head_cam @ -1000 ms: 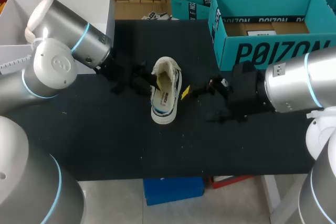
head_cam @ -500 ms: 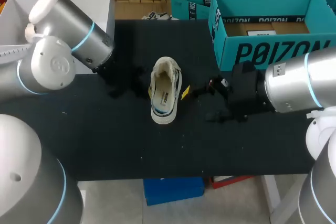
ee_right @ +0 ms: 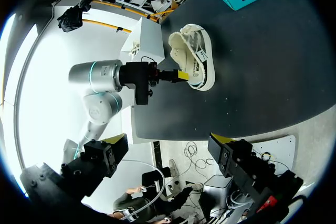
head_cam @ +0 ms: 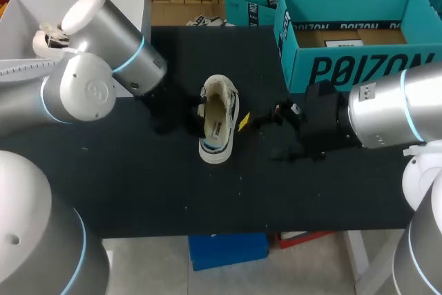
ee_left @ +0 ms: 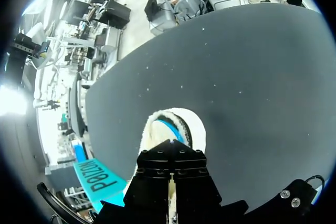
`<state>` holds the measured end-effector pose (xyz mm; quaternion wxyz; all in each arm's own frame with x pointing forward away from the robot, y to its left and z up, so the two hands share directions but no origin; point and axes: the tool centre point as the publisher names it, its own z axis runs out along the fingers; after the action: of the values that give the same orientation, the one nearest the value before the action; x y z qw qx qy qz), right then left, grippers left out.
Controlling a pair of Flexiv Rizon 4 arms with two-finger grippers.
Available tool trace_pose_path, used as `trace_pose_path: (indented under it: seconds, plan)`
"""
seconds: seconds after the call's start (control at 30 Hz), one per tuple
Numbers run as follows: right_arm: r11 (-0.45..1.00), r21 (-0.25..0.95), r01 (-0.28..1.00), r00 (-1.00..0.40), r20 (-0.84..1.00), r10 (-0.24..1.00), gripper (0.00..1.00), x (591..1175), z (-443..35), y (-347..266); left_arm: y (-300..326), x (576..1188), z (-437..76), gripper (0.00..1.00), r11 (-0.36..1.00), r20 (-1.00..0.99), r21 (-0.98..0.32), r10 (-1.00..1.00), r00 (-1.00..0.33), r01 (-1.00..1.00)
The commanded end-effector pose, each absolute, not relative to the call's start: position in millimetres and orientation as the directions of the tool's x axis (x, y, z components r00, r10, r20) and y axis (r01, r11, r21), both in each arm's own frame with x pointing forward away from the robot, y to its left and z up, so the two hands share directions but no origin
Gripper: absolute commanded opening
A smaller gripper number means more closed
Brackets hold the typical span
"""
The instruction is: Take the shoe out of the shoebox, open the shoe tongue, remove and reinsert the insole, then place the shoe into the shoebox
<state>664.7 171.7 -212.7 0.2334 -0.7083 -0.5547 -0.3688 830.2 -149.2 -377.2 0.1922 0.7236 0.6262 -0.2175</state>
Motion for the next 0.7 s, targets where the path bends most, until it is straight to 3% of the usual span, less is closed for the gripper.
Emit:
trace_pose_path:
  seconds: [0.03, 0.4, 0.7]
  plan:
    - [-0.275, 0.078, 0.958, 0.113, 0.781, 0.614, 1.0, 665.1, -212.2, 171.8, -158.7, 830.1, -387.9, 0.0, -0.153, -0.535, -0.003, 0.835, 0.128, 0.988]
    - [-0.275, 0.078, 0.958, 0.113, 0.781, 0.614, 1.0, 665.1, -212.2, 171.8, -158.7, 834.8, -414.1, 0.0, -0.143, -0.485, -0.035, 0.868, 0.108, 0.989]
    - [-0.275, 0.078, 0.958, 0.113, 0.781, 0.614, 1.0, 665.1, -212.2, 171.8, -166.9, 843.9, -391.1, 0.0, -0.16, -0.485, 0.007, 0.863, 0.143, 0.987]
